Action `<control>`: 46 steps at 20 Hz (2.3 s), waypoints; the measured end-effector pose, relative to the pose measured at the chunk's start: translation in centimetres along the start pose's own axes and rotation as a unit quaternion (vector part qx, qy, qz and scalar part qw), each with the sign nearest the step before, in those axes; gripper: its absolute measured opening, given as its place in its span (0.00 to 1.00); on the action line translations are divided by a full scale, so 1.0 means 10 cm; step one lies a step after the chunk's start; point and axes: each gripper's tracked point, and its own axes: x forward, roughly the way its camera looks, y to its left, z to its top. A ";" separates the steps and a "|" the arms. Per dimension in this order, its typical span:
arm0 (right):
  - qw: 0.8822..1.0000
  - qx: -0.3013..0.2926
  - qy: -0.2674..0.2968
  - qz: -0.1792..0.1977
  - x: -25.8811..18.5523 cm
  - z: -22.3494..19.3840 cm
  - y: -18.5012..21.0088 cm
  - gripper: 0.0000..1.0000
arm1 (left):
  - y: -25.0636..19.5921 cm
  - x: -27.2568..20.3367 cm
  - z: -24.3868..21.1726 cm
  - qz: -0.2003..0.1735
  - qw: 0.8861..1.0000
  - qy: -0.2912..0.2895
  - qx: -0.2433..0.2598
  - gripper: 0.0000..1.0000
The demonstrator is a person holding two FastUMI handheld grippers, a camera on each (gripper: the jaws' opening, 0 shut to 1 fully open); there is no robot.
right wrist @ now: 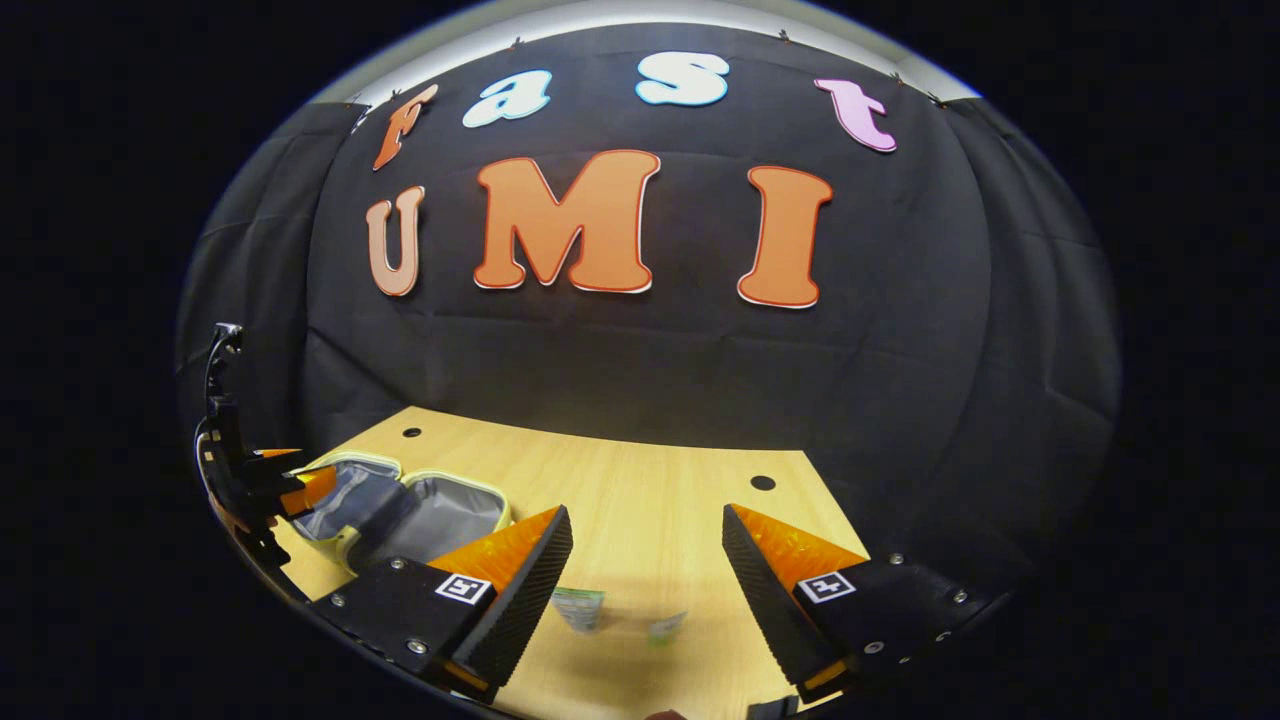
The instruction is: First open the suitcase, pack the skin care products into it, and then close the suitcase.
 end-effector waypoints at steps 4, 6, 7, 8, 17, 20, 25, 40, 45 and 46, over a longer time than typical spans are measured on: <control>1.000 0.003 0.008 -0.007 0.01 -0.12 -0.29 0.96 | -0.90 -0.08 -0.16 -0.054 0.998 0.011 0.014 0.92; 1.000 0.002 0.014 -0.008 0.00 -0.20 -0.42 0.96 | -1.21 -0.13 -0.24 -0.075 0.997 0.017 0.027 0.92; 1.000 0.002 0.015 -0.009 0.01 -0.21 -0.47 0.96 | -1.36 -0.13 -0.27 -0.086 0.996 0.020 0.028 0.92; 1.000 0.003 0.017 -0.010 0.00 -0.24 -0.53 0.96 | -1.48 -0.15 -0.30 -0.095 0.995 0.023 0.028 0.92; 0.999 -0.007 0.031 -0.003 -0.03 -0.46 -0.88 0.96 | -2.59 -0.31 -0.77 -0.164 0.984 0.064 0.031 0.93; 0.999 -0.017 0.033 -0.005 -0.07 -0.54 -0.98 0.96 | -2.90 -0.30 -0.98 -0.186 0.979 0.075 0.029 0.93; 0.999 -0.033 0.039 -0.006 -0.13 -0.69 -1.10 0.96 | -3.20 -0.08 -1.31 -0.192 0.976 0.095 0.025 0.94; 0.996 -0.034 0.075 0.024 -0.16 -0.96 -1.05 0.96 | -3.29 0.13 -1.30 -0.172 0.978 0.110 0.032 0.52; 0.993 -0.031 0.098 0.065 -0.07 -1.21 -0.78 0.96 | -3.05 -0.09 -0.88 -0.156 0.983 0.092 0.028 0.52; 0.991 -0.033 0.105 0.077 -0.05 -1.27 -0.70 0.96 | -3.01 -0.15 -0.81 -0.155 0.983 0.091 0.029 0.52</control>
